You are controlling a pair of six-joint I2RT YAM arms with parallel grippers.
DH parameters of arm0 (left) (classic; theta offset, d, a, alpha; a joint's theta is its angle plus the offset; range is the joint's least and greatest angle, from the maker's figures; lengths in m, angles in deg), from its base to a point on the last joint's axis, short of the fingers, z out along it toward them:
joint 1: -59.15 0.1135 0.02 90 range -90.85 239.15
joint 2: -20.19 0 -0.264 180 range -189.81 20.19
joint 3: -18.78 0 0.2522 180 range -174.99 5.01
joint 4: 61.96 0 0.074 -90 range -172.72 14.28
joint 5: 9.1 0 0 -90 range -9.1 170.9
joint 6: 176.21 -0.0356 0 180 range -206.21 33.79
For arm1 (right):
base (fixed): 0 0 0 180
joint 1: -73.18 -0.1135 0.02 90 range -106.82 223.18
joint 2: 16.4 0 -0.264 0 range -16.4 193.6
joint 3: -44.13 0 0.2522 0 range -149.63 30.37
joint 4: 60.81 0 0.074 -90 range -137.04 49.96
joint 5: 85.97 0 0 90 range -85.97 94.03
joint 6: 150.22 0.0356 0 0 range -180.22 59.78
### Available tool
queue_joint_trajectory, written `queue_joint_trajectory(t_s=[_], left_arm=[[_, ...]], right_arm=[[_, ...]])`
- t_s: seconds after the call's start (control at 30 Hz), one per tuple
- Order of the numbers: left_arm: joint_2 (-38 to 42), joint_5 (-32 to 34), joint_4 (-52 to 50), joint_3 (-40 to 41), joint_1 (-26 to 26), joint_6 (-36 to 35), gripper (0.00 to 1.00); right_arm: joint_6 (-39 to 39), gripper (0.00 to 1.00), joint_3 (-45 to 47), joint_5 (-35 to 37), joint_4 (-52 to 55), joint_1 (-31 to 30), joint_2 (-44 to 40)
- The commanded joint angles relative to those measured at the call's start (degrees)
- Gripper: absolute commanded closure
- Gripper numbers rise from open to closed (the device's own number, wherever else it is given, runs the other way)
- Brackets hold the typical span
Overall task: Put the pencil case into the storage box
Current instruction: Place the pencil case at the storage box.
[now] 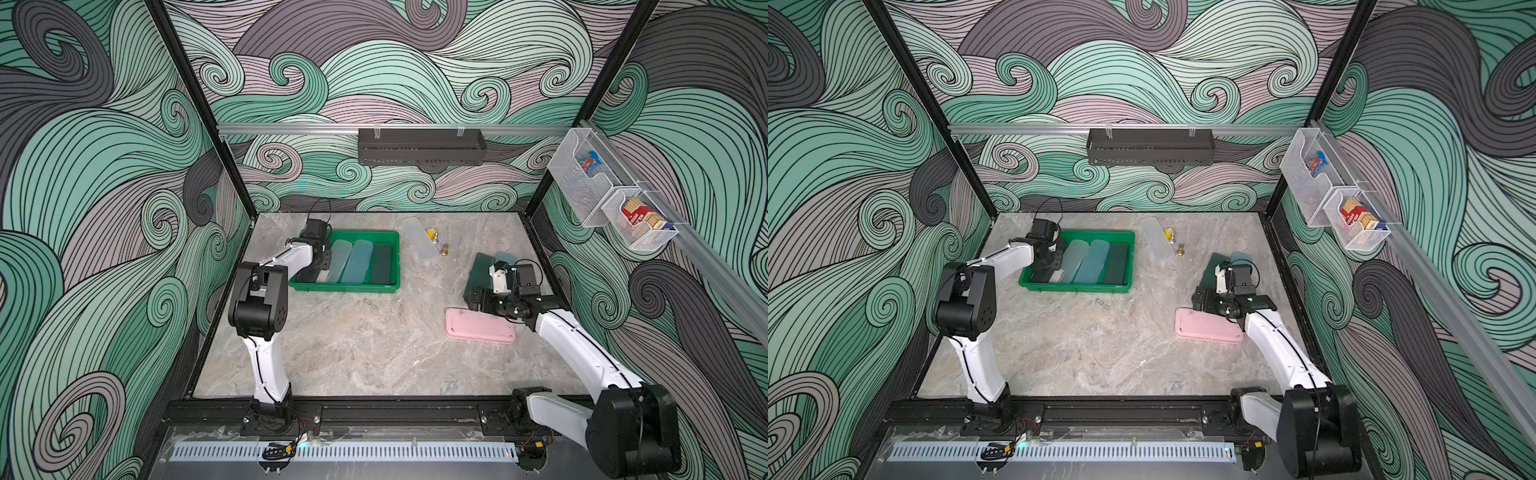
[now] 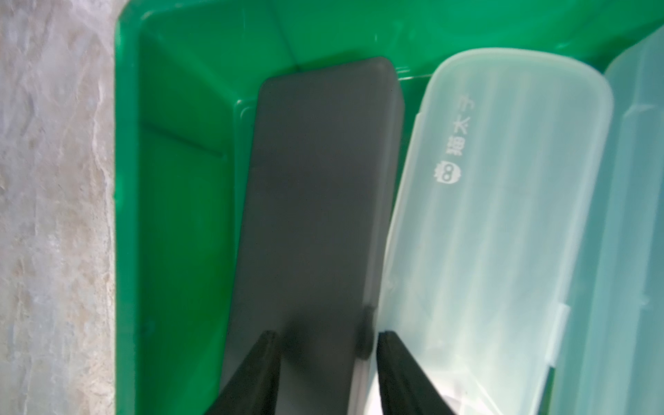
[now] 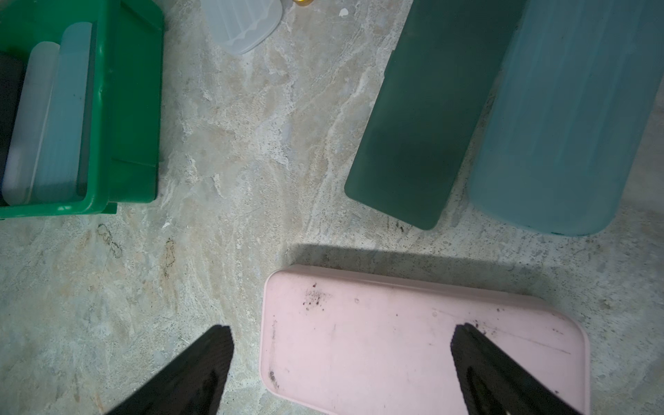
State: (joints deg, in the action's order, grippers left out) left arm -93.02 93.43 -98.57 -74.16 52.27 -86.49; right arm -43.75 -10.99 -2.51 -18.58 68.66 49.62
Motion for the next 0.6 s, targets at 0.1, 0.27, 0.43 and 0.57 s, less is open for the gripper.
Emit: queue_joint_trajectory(t_s=[0.1,0.27,0.43,0.57], left_arm=[[-1.6,-2.0,-4.7,-2.9,0.9,1.3,0.57],[-2.8,-1.3,-7.2,-4.0,1.0,1.1,0.6],[-3.6,-5.1,-8.3,-4.5,0.8,1.2,0.62],[-4.2,-6.9,-9.4,-4.8,-0.3,1.3,0.61]], right_arm=[[-0.9,0.01,-0.3,0.0,-0.5,0.2,-0.7],[-0.8,0.01,-0.2,-0.3,-0.5,0.2,-0.9],[-0.7,0.01,-0.2,-0.4,-0.4,0.2,-1.4],[-0.7,0.01,-0.1,-0.4,-0.5,0.2,-1.7]])
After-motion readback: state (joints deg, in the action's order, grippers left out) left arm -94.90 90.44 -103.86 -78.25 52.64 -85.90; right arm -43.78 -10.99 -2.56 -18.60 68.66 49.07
